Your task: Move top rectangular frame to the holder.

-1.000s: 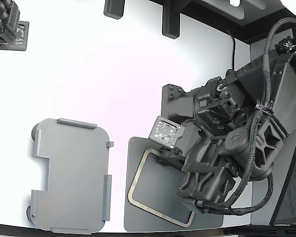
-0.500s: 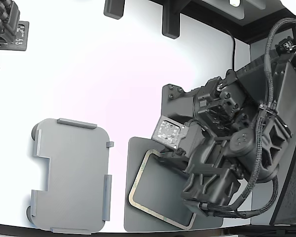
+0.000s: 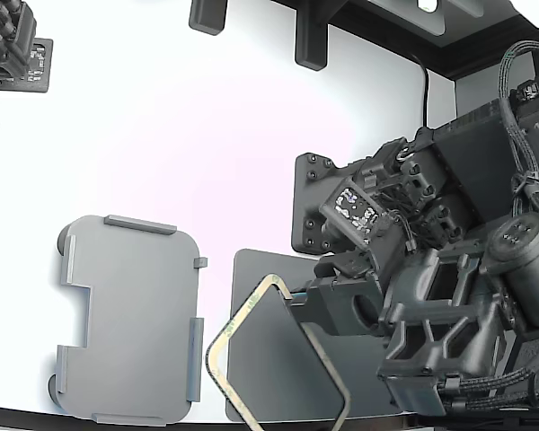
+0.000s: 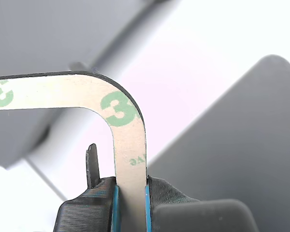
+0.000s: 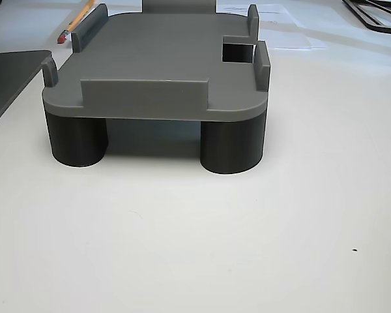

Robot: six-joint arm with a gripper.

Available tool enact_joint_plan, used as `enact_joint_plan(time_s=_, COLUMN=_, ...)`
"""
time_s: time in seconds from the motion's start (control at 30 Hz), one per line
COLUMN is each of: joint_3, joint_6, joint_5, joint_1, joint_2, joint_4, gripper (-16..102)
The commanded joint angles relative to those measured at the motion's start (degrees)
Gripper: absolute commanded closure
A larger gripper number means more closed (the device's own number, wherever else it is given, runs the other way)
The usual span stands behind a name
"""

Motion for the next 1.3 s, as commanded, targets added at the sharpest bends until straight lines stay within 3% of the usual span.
enact_joint_plan(time_s=0.0, joint_3=-6.33, joint_6=5.80, joint_5=5.45, joint_1=-1.49, joint_2=-5.63, joint_4=-1.05, gripper=96)
enact_joint_plan(time_s=0.17, joint_3=-18.02, joint_6=13.10, joint_5=8.88, joint_1=-7.03, joint_2=-16.96, joint_4=2.11, gripper=96)
enact_joint_plan(time_s=0.4, joint_3=-23.99, joint_6=18.28, joint_5=3.69, joint_1=-14.24, joint_2=-22.15, joint_4=2.11, gripper=96)
enact_joint_plan(time_s=0.77, joint_3=-27.77, joint_6=22.76, joint_5=-4.66, joint_1=-18.28, joint_2=-28.21, joint_4=2.02, gripper=97)
enact_joint_plan(time_s=1.27, joint_3=-26.37, joint_6=24.61, joint_5=-6.50, joint_1=-19.34, joint_2=-32.08, joint_4=2.02, gripper=97)
